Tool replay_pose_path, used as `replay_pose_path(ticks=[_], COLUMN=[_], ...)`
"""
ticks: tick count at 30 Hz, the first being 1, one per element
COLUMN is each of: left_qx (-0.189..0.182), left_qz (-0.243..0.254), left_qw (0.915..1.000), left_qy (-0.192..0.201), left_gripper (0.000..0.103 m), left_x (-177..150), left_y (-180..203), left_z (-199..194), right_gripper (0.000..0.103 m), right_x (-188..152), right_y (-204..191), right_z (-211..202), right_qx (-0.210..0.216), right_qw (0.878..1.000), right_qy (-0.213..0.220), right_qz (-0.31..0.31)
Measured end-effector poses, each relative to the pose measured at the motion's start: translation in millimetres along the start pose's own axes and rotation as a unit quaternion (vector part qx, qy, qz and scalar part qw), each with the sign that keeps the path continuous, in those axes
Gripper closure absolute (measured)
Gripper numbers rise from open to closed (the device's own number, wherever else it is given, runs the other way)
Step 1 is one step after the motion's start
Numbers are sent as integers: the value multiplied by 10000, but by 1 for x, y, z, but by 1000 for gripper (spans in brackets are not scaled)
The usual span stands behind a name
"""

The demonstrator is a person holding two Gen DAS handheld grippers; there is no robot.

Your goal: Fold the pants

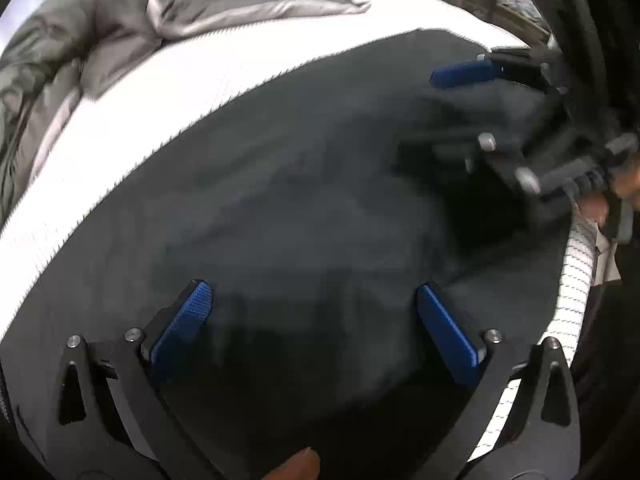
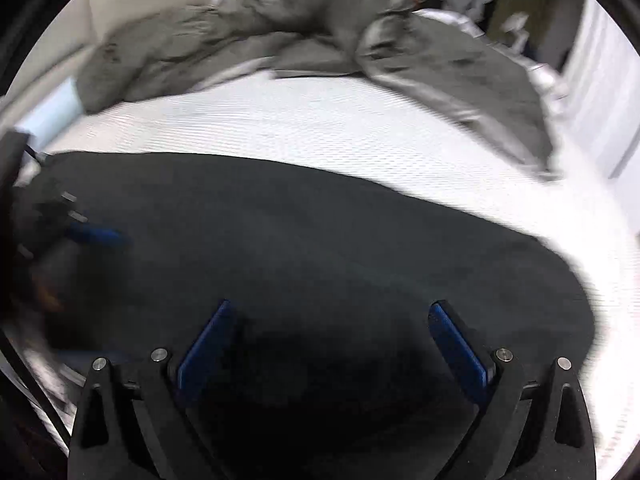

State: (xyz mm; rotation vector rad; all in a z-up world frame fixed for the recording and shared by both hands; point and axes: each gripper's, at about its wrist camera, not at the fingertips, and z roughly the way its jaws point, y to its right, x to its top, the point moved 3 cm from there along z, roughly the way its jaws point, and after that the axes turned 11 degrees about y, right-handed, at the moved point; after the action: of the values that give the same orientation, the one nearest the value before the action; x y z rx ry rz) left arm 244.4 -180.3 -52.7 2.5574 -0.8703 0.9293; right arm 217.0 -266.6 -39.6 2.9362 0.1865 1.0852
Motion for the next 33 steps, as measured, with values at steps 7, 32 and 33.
replay_pose_path(ticks=[7, 32, 33], left_qx=[831, 1648, 1796], left_qz=[-596, -1763, -1832], left_qw=[9947, 9703, 9665], left_qy=[-96, 159, -20], left_gripper=[1, 1, 1], left_x=[-44, -81, -83], left_y=[-85, -224, -229], left_z=[-45, -89, -78], right_gripper=[3, 3, 3], right_x=[-13, 48, 51], right_y=[0, -101, -115], right_z=[21, 40, 53], right_qx=[-148, 512, 531], right_qw=[9985, 9985, 9984], right_qy=[-498, 153, 115], right_qz=[-171, 139, 160])
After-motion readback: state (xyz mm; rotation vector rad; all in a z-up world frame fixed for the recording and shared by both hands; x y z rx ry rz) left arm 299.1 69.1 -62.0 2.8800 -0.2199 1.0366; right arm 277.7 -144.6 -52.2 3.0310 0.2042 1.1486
